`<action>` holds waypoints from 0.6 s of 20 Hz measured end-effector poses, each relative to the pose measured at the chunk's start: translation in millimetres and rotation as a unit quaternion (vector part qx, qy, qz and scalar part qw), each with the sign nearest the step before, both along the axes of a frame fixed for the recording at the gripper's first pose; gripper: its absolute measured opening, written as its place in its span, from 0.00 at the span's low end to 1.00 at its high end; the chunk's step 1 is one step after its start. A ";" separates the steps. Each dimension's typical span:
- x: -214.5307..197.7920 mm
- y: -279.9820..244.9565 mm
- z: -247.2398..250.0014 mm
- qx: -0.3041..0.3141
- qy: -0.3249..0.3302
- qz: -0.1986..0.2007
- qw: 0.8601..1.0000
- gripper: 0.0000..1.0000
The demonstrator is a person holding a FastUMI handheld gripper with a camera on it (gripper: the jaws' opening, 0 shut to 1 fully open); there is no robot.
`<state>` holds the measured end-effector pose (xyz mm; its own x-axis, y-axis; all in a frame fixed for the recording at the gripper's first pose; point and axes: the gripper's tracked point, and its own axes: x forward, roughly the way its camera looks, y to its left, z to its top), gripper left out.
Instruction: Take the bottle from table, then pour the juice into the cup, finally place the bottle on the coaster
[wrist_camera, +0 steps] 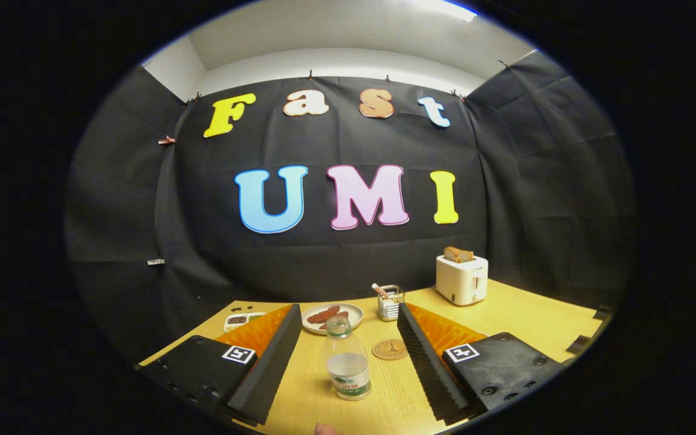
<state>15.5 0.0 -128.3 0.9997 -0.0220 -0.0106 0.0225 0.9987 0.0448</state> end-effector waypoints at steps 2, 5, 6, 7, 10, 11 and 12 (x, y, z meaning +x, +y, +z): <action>1.5 1.9 -27.2 -0.006 0.015 0.000 1.000 1.00; 9.5 4.3 -58.3 -0.011 0.030 0.006 0.999 1.00; 13.5 4.5 -70.4 -0.008 0.036 0.006 0.999 1.00; 17.3 4.8 -82.7 -0.005 0.043 0.006 0.999 1.00; 29.0 7.3 -111.0 -0.017 0.054 0.010 0.998 1.00; 32.4 9.8 -120.0 -0.018 0.059 0.016 0.998 0.99; 36.7 11.0 -127.4 -0.018 0.060 0.020 0.998 1.00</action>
